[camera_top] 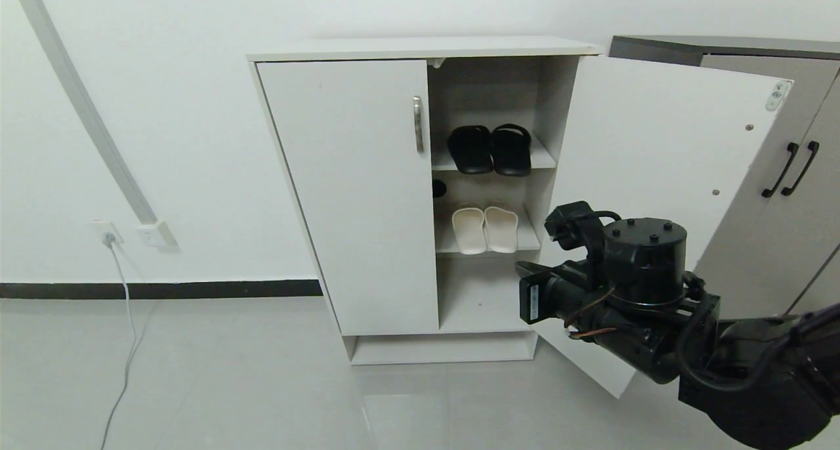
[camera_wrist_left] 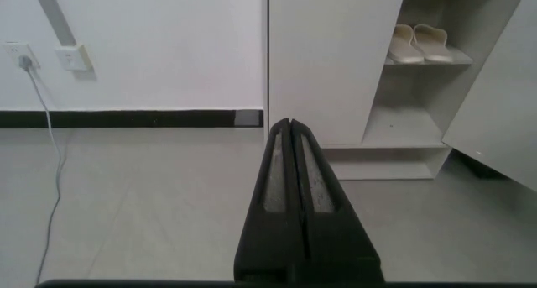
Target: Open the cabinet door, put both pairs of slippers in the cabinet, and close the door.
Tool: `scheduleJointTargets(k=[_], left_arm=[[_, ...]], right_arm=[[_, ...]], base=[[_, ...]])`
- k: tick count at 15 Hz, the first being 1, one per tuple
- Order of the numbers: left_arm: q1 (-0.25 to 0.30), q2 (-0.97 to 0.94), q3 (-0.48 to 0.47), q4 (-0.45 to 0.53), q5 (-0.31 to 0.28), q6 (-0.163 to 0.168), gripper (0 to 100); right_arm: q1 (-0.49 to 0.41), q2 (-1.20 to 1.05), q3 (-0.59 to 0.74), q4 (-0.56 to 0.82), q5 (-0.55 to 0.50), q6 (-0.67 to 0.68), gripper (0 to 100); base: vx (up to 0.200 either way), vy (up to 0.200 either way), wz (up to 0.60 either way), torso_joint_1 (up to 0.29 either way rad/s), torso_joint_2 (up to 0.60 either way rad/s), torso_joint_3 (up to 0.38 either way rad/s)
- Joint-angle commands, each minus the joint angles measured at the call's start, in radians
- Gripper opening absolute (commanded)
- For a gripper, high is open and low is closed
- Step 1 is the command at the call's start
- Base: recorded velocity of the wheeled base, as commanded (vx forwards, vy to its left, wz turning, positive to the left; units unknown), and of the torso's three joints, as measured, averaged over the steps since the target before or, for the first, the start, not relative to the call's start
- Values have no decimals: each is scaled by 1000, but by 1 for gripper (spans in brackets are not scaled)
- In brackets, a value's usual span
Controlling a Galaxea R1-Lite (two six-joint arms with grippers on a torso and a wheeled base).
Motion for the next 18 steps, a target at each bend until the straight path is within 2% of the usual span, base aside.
scheduleJointTargets(k=[1,9,12,18], left_arm=[[0,1,0,0,1,-1,0],[0,1,0,0,1,-1,0],[0,1,0,0,1,-1,0],[0,1,0,0,1,-1,0]], right_arm=[[-1,-4,12,-7,4,-5,0],[-1,11,10,-7,-3,-12,0],[-1,13,12,-7,-3,-20,0],[-1,13,12,-7,-4,-25,0]], base=[[0,0,0,0,0,0],[0,0,0,1,-11,-13],[0,0,0,4,-183,-313],[0,0,0,58,-497,-369]])
